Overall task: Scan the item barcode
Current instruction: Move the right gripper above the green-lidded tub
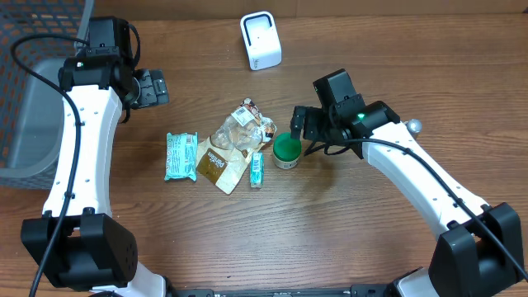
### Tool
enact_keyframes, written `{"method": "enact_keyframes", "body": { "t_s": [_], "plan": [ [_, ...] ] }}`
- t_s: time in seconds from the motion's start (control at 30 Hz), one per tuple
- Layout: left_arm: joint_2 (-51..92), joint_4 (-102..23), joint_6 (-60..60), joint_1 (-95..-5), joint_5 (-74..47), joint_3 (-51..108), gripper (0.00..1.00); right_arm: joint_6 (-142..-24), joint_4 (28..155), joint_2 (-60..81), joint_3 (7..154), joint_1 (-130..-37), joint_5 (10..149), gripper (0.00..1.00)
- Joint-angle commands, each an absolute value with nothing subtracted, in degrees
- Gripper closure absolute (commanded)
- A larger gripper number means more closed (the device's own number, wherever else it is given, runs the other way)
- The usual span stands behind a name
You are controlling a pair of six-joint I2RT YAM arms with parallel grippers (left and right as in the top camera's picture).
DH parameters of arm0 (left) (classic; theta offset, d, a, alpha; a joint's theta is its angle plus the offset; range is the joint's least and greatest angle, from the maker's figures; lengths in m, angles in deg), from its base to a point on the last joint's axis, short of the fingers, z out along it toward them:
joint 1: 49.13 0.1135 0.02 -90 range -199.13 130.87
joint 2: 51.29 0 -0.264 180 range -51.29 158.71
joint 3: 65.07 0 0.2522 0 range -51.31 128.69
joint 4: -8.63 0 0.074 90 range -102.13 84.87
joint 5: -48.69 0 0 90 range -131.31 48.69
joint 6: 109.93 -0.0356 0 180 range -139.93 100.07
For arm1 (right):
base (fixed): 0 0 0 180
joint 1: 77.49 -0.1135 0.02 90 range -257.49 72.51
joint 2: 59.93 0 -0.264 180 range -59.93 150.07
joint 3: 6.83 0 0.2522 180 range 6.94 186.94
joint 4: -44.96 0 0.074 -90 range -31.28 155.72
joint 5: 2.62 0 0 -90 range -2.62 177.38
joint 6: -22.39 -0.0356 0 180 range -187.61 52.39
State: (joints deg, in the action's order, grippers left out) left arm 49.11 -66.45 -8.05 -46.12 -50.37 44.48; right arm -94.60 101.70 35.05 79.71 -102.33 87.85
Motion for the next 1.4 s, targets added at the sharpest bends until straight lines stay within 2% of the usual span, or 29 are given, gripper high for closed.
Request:
{"method": "enact_keyframes", "body": {
  "t_s": [0.0, 1.17, 1.2, 1.3, 1.37],
  "plan": [
    [48.7, -66.4, -8.1, -46.1, -50.7, 45.5, 0.0, -94.8, 98.9, 33.8, 79.6, -102.4, 88.8, 0.0],
    [48.7, -66.4, -8.1, -46.1, -50.7, 45.5, 0.0, -91.5, 101.4, 38.9, 79.6, -102.4, 81.7, 0.0],
    [48.7, -66.4, -8.1, -46.1, -50.7, 45.5, 0.0, -92.5, 101.5, 38.9, 79.7, -102.4, 81.4, 0.01],
    [48.7, -66.4, -8.1, -46.1, -50.7, 45.5, 0.0, -94.5, 102.1, 38.5, 81.2, -102.5, 79.7, 0.14],
    [48.7, -66.4, -8.1, -46.1, -50.7, 45.5, 0.0, -94.4, 104.3, 38.2, 83.5, -102.8, 80.6, 0.14]
  ]
}}
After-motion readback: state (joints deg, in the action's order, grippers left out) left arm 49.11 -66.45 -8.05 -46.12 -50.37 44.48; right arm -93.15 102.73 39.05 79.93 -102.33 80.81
